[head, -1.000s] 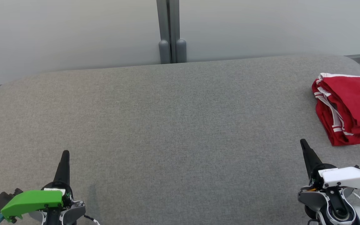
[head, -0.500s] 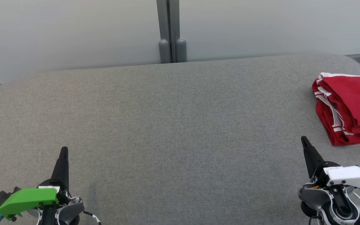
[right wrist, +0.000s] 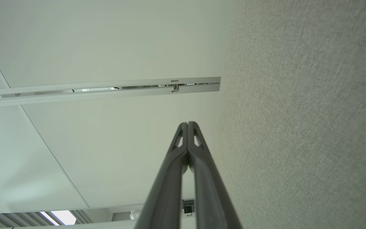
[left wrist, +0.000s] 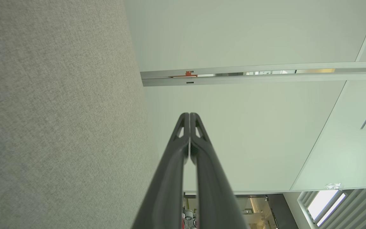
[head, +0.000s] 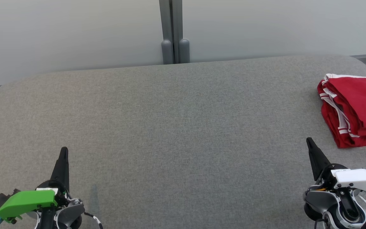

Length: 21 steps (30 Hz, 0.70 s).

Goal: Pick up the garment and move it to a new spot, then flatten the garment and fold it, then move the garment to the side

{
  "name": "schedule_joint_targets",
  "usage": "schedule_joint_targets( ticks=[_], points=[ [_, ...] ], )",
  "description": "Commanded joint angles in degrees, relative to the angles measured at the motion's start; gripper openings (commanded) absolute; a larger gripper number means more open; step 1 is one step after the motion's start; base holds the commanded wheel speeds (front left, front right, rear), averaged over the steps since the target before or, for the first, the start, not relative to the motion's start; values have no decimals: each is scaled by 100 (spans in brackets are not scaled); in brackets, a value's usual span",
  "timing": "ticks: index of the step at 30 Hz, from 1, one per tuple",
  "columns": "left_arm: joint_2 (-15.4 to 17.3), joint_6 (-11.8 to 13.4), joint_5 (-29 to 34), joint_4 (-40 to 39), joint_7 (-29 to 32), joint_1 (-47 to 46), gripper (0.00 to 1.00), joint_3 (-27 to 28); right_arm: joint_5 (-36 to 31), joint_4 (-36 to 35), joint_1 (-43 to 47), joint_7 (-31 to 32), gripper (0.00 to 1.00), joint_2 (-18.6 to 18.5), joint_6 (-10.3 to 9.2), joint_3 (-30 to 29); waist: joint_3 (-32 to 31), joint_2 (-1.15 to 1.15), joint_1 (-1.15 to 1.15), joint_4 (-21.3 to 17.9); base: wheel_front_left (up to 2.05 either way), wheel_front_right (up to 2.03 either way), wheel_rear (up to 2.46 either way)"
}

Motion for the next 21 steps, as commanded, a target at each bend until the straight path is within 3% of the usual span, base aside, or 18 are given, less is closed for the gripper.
schedule_joint_targets(
  ticks=[1,21],
  points=[
    [39,-38,-16,-11,24,-62,0,16,37,-28,-30,23,0,0,2,-12,0,0,0,0,0,0,0],
    [39,-38,-16,-12,24,-62,0,16,38,-27,-29,22,0,-1,2,-11,0,0,0,0,0,0,0]
  ],
)
